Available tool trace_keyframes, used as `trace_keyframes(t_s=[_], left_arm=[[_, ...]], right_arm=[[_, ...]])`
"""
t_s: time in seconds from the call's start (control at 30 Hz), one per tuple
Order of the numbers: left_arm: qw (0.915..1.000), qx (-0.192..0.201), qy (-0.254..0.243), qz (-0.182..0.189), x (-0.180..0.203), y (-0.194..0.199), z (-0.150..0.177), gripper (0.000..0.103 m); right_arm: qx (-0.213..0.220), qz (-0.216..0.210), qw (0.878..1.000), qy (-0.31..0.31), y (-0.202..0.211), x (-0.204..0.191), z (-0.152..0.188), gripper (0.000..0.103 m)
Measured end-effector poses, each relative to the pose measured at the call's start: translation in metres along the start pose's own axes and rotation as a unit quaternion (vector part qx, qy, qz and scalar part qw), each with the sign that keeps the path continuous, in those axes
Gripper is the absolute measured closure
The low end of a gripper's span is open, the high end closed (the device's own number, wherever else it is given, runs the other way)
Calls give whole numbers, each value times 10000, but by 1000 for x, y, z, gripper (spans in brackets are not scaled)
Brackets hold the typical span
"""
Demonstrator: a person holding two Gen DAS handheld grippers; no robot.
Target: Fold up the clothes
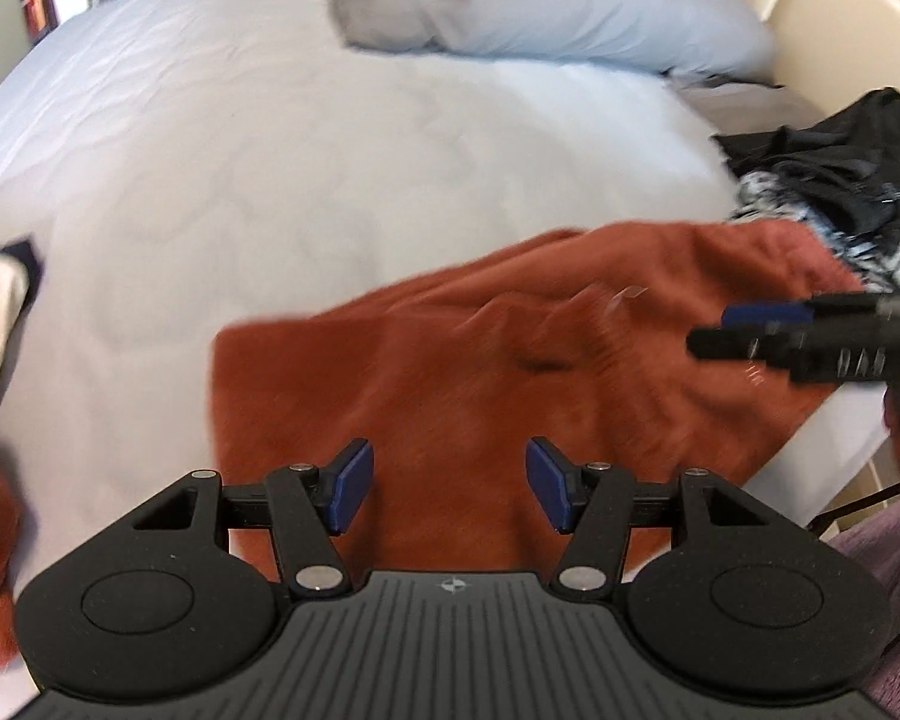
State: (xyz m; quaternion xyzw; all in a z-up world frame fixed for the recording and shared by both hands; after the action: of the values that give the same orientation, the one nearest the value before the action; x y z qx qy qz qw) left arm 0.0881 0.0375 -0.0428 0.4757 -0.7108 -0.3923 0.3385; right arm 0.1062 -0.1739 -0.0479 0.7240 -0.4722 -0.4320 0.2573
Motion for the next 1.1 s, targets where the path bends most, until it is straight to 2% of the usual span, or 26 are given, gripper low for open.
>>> trace_keyframes(t_s=[0.07,0.2,0.27,0.3,0.4,0.57,0.67,0.87,0.97,1.0,1.03,1.1], left_arm=[[9999,-70,29,-120,-12,0,9,48],[9995,-130,47,-301,-35,5,25,48],[9993,-152,84,-318,-41,5,29,48],[9993,-163,102,-321,-43,5,31,48],[9991,-196,156,-330,-50,5,37,48],[9988,-251,246,-344,-61,4,48,48],[9986,-294,300,-333,-67,2,53,48],[9985,-475,210,-193,-59,-13,62,48],[9983,-532,131,-216,-55,-19,64,48],[9982,-546,132,-220,-55,-19,65,48],[9981,-556,137,-222,-54,-19,65,48],[9981,-557,150,-220,-53,-18,65,48]], right_arm=[[-199,-109,9997,-122,-13,-7,0,48],[-599,-37,9982,-13,-34,-19,11,48],[-704,-61,9974,112,-39,-24,17,63],[-701,-101,9973,189,-37,-28,18,83],[-465,-97,9982,353,-25,-36,12,87],[29,-262,9996,79,10,-27,-5,89],[-92,-57,9999,27,12,-12,-1,89],[-580,492,9969,193,-36,2,20,89],[-657,498,9965,148,-44,8,20,82],[-648,505,9965,135,-45,10,19,74],[-602,511,9968,141,-45,10,17,52],[-530,486,9972,196,-48,9,14,38]])
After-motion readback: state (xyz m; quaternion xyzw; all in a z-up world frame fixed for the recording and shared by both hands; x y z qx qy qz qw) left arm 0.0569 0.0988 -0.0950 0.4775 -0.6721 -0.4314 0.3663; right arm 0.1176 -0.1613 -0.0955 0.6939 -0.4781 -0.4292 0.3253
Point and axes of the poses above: each gripper's, at about its wrist camera, not at the fingertips, and y roughly against the way its jaws point, x to its right, z to its underside, the point moved 6 cm from there along -y, roughly the way its jaws point, and after that the axes turned 3 degrees about -y, right-handed, at the moved point
